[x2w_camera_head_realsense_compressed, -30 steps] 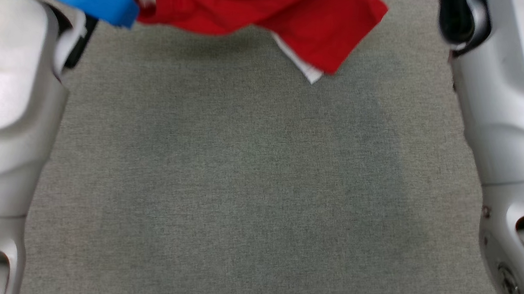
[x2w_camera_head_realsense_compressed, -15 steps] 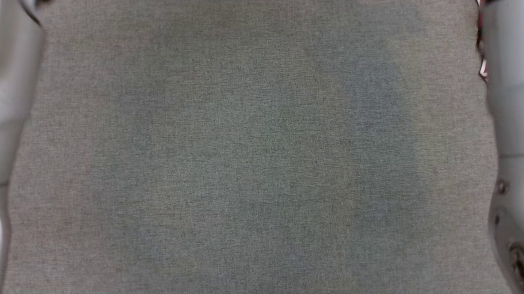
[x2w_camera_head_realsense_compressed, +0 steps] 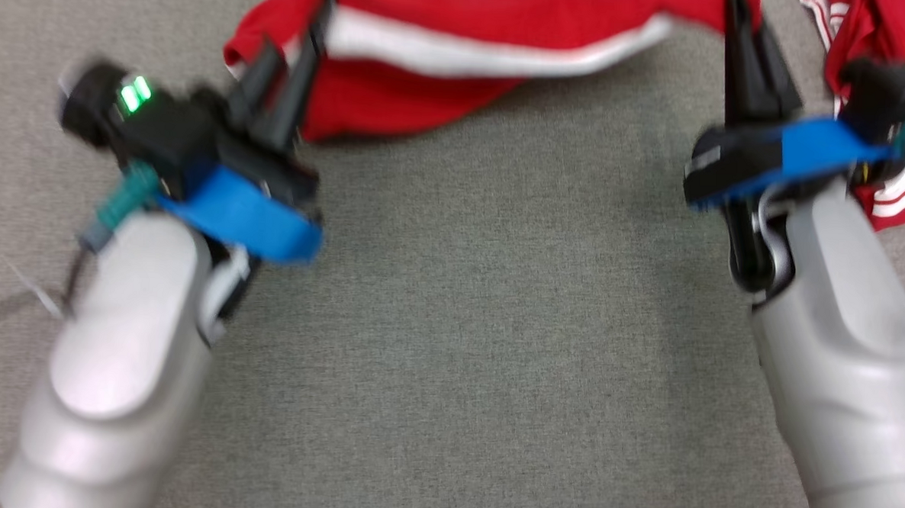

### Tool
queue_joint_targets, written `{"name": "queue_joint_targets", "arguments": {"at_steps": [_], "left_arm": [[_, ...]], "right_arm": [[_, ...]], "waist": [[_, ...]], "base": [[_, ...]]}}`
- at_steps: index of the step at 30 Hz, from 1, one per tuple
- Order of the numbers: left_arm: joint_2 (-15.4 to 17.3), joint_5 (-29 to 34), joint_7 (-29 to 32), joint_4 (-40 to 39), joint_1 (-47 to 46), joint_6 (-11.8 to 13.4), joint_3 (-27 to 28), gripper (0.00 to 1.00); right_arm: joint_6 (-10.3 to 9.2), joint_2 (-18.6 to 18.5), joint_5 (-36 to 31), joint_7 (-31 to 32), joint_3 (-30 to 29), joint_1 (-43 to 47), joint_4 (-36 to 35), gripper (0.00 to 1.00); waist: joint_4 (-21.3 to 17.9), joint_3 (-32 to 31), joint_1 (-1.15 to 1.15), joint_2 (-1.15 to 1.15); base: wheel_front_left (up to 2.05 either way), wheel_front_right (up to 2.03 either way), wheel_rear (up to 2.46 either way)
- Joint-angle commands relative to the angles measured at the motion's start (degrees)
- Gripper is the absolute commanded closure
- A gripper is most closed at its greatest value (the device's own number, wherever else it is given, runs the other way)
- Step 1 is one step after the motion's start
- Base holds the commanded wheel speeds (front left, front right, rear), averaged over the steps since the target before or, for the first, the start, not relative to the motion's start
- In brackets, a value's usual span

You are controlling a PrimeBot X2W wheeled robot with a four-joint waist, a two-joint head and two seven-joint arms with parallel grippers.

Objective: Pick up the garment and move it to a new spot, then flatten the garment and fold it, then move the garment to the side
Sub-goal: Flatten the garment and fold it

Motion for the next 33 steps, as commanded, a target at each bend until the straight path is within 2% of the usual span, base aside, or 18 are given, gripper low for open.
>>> {"name": "queue_joint_targets", "arguments": {"at_steps": [1,7,16,25,33], "left_arm": [[0.0,0.0,-0.1,-0.5,1.7,0.1,0.3,1.00],[-1.2,0.1,-0.1,-4.0,18.9,0.1,0.8,1.00],[-1.8,0.2,-0.1,-7.0,34.5,0.1,-0.6,1.00],[-3.0,0.3,-0.1,-8.1,44.0,0.1,-0.6,1.00],[-4.2,0.3,-0.1,-7.9,47.0,0.1,-2.1,1.00]], "right_arm": [[-0.02,-0.7,0.7,0.0,0.1,1.6,-0.7,1.00],[-0.02,-1.7,3.3,0.0,0.0,17.3,-5.3,1.00],[-0.02,-1.5,6.9,0.0,0.3,32.8,-9.2,1.00],[-0.02,-1.7,9.1,1.6,-1.5,45.2,-13.9,1.00],[-0.02,-1.1,7.7,3.8,-4.7,50.5,-18.1,1.00]], "waist": [[0.7,-1.5,0.00,0.00],[1.2,-7.0,0.00,0.00],[1.4,-13.4,0.00,0.00],[1.6,-17.7,0.00,0.00],[2.1,-18.9,0.00,0.00]], "base": [[0.00,0.00,0.00],[0.00,0.00,0.00],[0.00,0.00,0.00],[0.00,0.00,0.00],[0.00,0.00,0.00]]}}
